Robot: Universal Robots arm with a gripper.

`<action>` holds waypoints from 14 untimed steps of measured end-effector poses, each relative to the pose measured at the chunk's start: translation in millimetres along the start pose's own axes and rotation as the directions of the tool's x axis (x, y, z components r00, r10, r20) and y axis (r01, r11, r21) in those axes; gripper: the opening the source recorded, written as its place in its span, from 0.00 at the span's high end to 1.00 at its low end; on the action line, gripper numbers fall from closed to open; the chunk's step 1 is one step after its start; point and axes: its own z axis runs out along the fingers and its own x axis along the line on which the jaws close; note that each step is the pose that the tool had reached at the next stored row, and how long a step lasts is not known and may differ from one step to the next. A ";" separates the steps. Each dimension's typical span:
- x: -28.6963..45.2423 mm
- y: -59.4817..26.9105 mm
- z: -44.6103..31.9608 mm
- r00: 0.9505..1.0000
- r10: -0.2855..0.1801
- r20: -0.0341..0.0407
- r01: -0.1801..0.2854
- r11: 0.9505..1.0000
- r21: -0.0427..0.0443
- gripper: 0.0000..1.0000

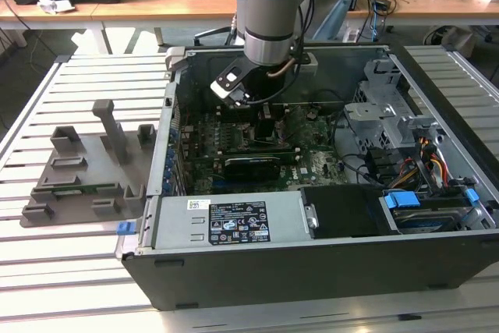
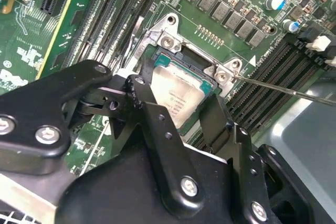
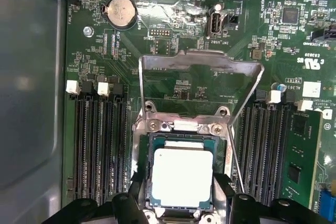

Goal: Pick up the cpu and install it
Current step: 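Place the cpu into insertion slot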

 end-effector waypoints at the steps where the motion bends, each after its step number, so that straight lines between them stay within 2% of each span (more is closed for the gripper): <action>1: -0.1 -0.3 -5.5 1.000 0.000 0.000 0.000 1.000 0.000 0.38; 4: -0.1 -0.9 -14.6 1.000 0.000 0.002 0.000 1.000 0.000 0.38; 5: -0.1 -1.1 -18.3 1.000 0.000 0.003 0.000 1.000 0.000 0.46; 7: -0.2 -1.2 -21.5 1.000 0.000 0.003 0.000 1.000 0.000 0.46; 8: -0.2 -0.8 -21.9 1.000 0.000 0.003 0.000 1.000 0.001 0.64; 9: -0.3 0.6 -22.1 1.000 0.000 0.002 0.000 1.000 0.003 0.64; 10: -0.7 8.9 -24.1 1.000 0.000 0.002 0.000 1.000 0.017 0.82; 11: -1.3 11.5 -43.5 1.000 0.000 0.002 0.000 1.000 0.020 0.89; 12: -1.6 11.0 -58.2 1.000 0.000 0.002 0.000 1.000 0.020 0.89; 14: -2.0 10.0 -77.4 1.000 0.000 0.002 0.000 1.000 0.020 0.89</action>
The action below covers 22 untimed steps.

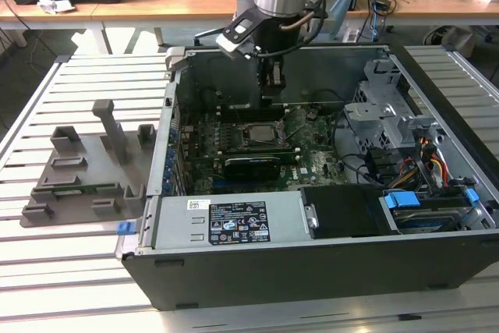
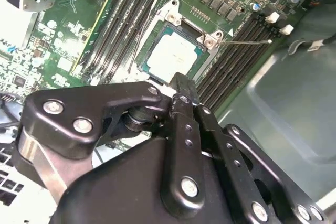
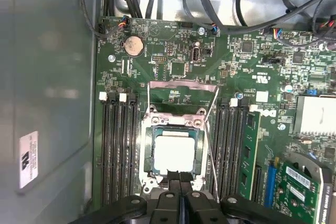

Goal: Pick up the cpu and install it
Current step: 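Place the cpu into insertion slot, then close the cpu cover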

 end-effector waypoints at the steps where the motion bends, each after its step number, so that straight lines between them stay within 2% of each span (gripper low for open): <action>1: -0.1 -0.4 -5.0 1.000 0.000 0.000 0.000 1.000 0.000 0.89; 4: -0.3 -1.3 -16.9 1.000 0.000 0.000 0.000 1.000 0.000 0.89; 7: -0.5 -1.9 -23.4 1.000 0.000 0.000 0.000 1.000 0.000 0.89; 22: -0.5 -1.9 -24.4 1.000 0.000 0.000 0.000 1.000 0.000 0.89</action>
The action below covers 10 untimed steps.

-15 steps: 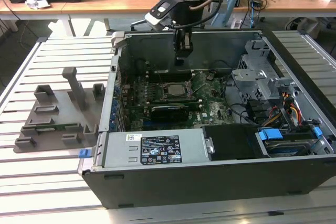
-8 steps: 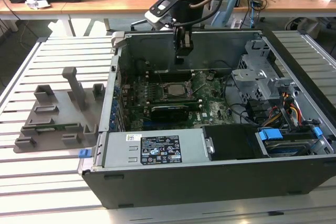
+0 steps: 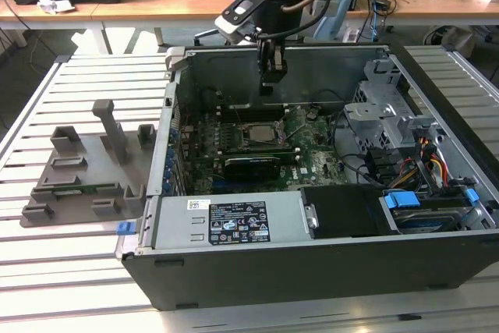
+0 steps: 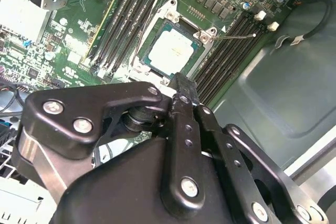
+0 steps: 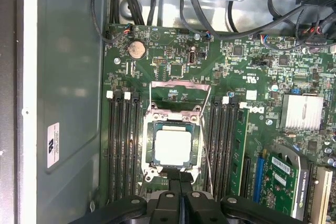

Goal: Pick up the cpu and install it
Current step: 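Close the cpu cover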

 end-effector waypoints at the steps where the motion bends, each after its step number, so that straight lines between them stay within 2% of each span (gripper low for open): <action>1: 0.0 0.7 -0.1 1.000 0.000 0.000 0.000 1.000 0.000 0.89; 6: -0.7 13.4 -1.1 1.000 0.000 0.000 0.000 1.000 0.000 0.89; 7: -1.1 20.0 -1.6 1.000 0.000 0.000 0.000 1.000 0.000 0.89; 10: -1.6 30.5 -2.4 1.000 0.000 0.000 0.000 1.000 0.000 0.89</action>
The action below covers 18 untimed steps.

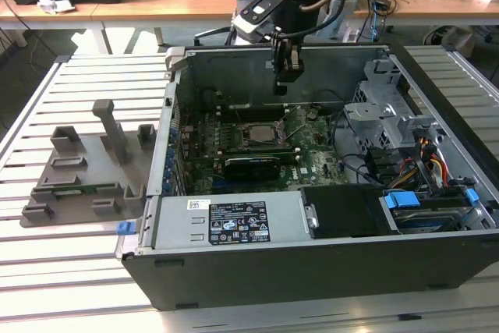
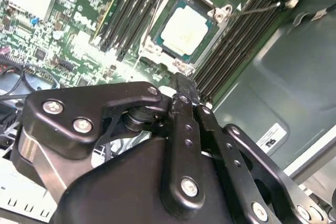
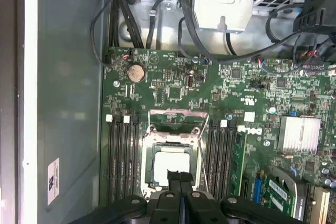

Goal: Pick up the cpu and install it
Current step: 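Close the cpu cover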

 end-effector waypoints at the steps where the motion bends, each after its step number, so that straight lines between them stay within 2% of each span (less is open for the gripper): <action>1: -0.3 5.8 -0.5 1.000 0.000 0.000 0.000 1.000 0.000 0.89; 3: -0.6 12.4 -1.0 1.000 0.000 0.000 0.000 1.000 0.000 0.89; 7: -1.7 32.6 -2.4 1.000 0.000 0.000 0.000 1.000 0.002 0.89; 11: -2.1 44.0 -2.8 1.000 0.000 0.001 0.000 1.000 0.004 0.89; 15: -2.2 51.5 0.3 1.000 -0.001 0.002 0.001 1.000 0.012 0.89; 18: -2.1 58.1 8.0 1.000 -0.003 0.004 0.003 1.000 0.014 0.89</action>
